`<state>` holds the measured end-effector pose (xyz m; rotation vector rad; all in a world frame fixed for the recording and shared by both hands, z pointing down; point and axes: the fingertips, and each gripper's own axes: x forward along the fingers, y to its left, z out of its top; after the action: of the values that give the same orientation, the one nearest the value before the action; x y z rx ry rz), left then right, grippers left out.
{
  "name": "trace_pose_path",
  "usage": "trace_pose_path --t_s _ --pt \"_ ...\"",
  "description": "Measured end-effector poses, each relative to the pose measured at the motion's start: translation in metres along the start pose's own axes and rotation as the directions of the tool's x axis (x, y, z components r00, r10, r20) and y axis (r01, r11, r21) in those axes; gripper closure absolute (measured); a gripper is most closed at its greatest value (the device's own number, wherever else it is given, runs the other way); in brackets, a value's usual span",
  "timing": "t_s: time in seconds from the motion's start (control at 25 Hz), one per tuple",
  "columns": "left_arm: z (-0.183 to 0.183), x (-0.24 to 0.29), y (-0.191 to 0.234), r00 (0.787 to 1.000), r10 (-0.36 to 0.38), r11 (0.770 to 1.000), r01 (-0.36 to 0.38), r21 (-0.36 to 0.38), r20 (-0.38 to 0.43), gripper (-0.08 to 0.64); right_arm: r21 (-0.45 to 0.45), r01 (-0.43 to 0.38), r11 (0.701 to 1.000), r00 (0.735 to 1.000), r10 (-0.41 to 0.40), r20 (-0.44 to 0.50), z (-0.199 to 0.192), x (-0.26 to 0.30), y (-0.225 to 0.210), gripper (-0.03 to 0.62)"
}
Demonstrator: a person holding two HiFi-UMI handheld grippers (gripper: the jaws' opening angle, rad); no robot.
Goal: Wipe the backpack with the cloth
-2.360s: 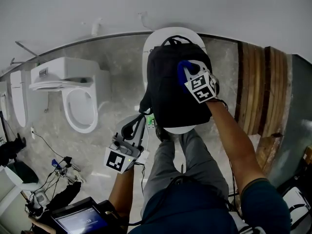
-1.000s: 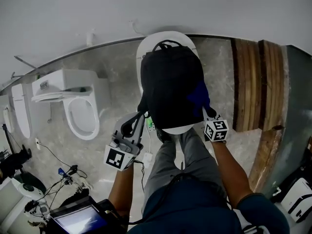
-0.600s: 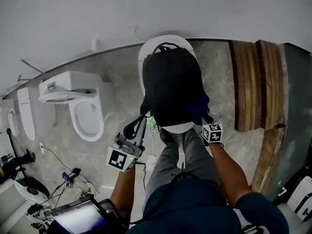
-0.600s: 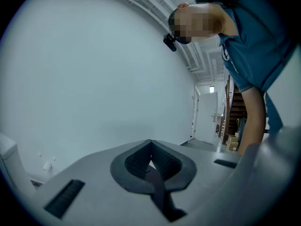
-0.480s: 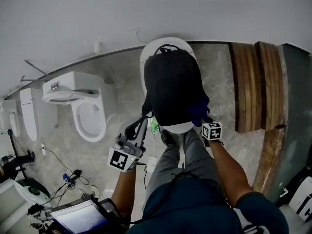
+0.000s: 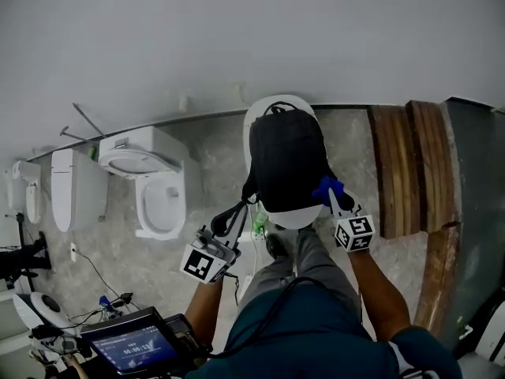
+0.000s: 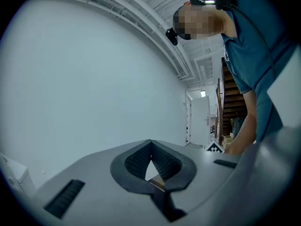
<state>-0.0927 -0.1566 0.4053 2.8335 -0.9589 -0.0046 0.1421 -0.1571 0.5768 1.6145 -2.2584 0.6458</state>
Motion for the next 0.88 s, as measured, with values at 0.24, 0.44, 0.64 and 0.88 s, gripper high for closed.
trace_pose_path --t_s 0.24,0.44,0.64,0.88 --pt "0.032 -0.020 -0.023 1.000 -0.006 1.000 0.006 -0.005 0.023 0.557 -0.114 0.010 0.993 0.951 0.026 0.309 0.130 -0.081 0.039 0.568" --pt "0.077 -0.050 -0.073 0.997 -0.029 0.999 0.027 0.030 0.067 0.557 -0.215 0.033 0.976 0.886 0.071 0.458 0.200 -0.177 0.082 0.568" --pt "0.093 -0.065 -0.101 0.996 -0.029 0.998 0.024 0.060 0.088 0.557 -0.272 0.049 0.961 0.849 0.103 0.517 0.224 -0.235 0.105 0.569" --pt "0.108 -0.088 -0.159 0.993 -0.036 0.997 0.028 0.078 0.111 0.557 -0.286 0.071 0.955 0.823 0.106 0.558 0.218 -0.307 0.118 0.568"
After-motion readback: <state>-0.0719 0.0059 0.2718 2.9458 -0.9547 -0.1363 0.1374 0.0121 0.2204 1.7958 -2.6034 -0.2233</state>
